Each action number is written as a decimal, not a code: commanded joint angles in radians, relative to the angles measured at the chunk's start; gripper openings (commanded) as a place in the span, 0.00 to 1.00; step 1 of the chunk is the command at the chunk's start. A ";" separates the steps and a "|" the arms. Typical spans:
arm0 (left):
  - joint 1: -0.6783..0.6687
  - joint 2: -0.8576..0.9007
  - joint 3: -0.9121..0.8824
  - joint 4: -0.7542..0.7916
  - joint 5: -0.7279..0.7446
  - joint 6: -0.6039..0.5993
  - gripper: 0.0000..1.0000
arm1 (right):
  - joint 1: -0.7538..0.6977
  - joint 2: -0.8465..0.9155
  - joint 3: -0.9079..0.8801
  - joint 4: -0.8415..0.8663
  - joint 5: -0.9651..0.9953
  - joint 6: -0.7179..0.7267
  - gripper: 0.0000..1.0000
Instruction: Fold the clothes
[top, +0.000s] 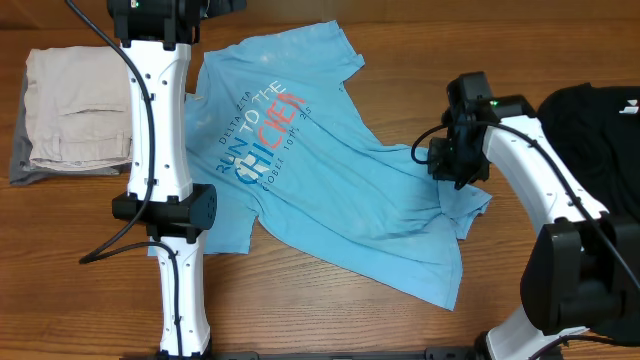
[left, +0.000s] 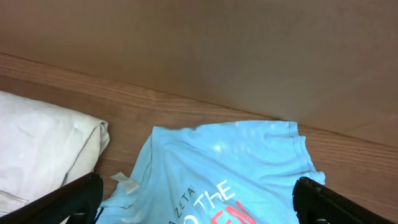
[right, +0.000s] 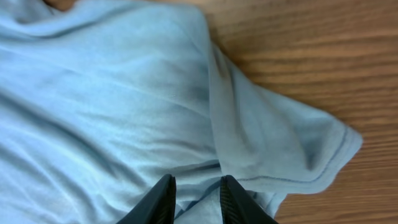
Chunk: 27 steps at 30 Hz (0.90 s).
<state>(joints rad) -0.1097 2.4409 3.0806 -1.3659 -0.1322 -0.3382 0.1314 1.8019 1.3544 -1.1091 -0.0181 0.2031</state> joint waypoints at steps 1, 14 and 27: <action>-0.002 0.008 -0.003 0.001 -0.005 -0.010 1.00 | -0.003 -0.004 -0.069 0.029 0.024 0.047 0.30; -0.002 0.008 -0.003 0.001 -0.005 -0.010 1.00 | -0.003 -0.004 -0.186 0.162 0.134 0.060 0.49; -0.002 0.008 -0.003 0.001 -0.005 -0.010 1.00 | 0.000 -0.004 -0.243 0.224 0.076 0.061 0.44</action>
<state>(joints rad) -0.1097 2.4409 3.0806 -1.3655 -0.1318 -0.3386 0.1314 1.8023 1.1378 -0.8982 0.0647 0.2592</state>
